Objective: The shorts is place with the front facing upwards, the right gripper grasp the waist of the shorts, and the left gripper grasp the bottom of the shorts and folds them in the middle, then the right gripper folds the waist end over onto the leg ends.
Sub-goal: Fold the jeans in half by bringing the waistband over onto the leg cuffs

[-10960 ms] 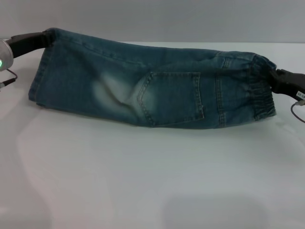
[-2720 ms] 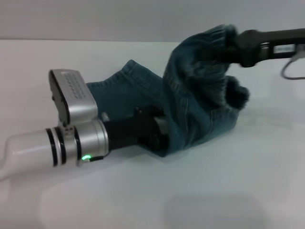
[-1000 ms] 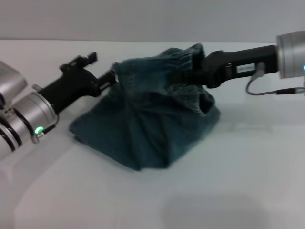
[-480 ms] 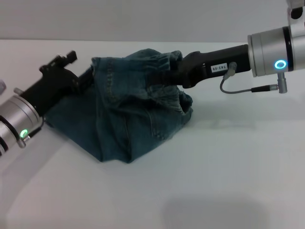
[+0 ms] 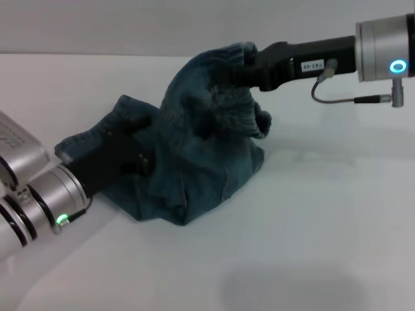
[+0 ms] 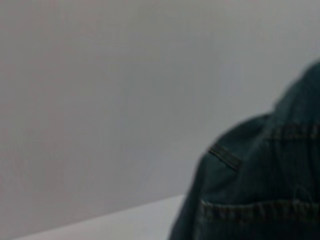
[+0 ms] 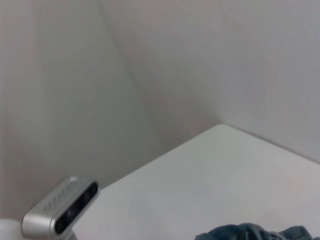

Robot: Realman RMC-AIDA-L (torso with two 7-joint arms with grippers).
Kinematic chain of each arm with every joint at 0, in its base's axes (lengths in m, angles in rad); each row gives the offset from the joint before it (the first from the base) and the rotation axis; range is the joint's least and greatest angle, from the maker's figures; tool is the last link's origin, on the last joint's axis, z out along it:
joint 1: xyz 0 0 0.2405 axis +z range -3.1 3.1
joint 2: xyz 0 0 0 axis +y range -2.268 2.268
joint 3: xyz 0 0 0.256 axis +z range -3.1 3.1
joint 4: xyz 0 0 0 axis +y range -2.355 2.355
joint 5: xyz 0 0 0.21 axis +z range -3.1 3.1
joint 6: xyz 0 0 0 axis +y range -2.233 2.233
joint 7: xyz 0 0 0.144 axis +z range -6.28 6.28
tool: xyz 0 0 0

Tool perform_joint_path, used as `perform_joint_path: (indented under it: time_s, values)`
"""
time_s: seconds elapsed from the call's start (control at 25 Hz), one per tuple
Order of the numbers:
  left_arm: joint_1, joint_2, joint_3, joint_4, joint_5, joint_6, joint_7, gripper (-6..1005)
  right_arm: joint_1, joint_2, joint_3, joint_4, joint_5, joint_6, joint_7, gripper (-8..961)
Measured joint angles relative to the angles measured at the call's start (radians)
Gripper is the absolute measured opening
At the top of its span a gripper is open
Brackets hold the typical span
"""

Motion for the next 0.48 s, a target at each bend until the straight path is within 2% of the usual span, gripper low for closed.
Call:
perform_joint_path:
  time_s: [0.48]
  values:
    - [-0.017, -0.014, 0.199, 0.012, -0.036, 0.038, -0.080, 705, 0.047, -0.025, 0.005, -0.034, 0.001, 0.003, 0.039, 51]
